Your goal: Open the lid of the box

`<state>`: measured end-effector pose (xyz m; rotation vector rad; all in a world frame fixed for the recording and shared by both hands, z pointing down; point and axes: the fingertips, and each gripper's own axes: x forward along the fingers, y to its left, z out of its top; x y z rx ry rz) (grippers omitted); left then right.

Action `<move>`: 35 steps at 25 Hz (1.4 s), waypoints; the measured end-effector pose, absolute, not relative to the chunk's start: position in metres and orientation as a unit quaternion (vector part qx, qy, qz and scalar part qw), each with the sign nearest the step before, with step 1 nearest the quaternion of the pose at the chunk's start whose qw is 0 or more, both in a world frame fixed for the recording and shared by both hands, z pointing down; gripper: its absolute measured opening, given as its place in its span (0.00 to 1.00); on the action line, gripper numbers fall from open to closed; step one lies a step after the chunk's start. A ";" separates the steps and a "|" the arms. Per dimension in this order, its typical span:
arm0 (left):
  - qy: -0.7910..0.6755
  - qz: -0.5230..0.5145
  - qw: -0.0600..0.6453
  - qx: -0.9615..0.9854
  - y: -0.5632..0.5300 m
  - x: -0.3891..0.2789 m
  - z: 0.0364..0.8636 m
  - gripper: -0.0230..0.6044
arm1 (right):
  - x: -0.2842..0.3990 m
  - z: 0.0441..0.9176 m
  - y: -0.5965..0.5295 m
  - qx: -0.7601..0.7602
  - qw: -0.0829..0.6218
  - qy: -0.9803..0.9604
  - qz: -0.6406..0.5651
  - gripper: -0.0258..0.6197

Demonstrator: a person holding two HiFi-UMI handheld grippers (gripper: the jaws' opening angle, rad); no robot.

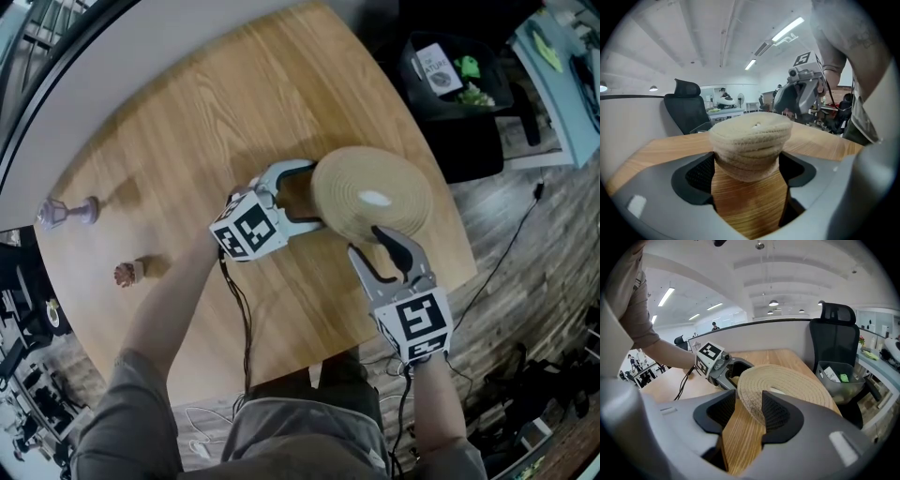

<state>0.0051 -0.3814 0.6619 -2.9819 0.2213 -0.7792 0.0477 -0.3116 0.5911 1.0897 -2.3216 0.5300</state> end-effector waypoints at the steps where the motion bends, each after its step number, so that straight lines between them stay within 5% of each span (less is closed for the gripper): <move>1: 0.073 -0.251 0.027 -0.965 -0.381 0.005 0.661 0.72 | 0.047 0.592 -0.311 0.401 0.262 -0.856 0.194 0.33; 9: 0.079 -0.245 0.023 -0.966 -0.381 0.007 0.659 0.71 | 0.042 0.593 -0.312 0.383 0.301 -0.857 0.168 0.33; 25: 0.095 -0.251 0.013 -0.963 -0.379 0.009 0.662 0.70 | 0.009 0.618 -0.324 0.300 0.503 -0.810 -0.015 0.32; 26: 0.096 -0.252 0.012 -0.963 -0.379 0.009 0.663 0.69 | 0.009 0.620 -0.325 0.302 0.509 -0.806 -0.024 0.25; 35: 0.101 -0.256 0.007 -0.961 -0.380 0.007 0.665 0.68 | 0.007 0.628 -0.329 0.322 0.520 -0.789 -0.056 0.24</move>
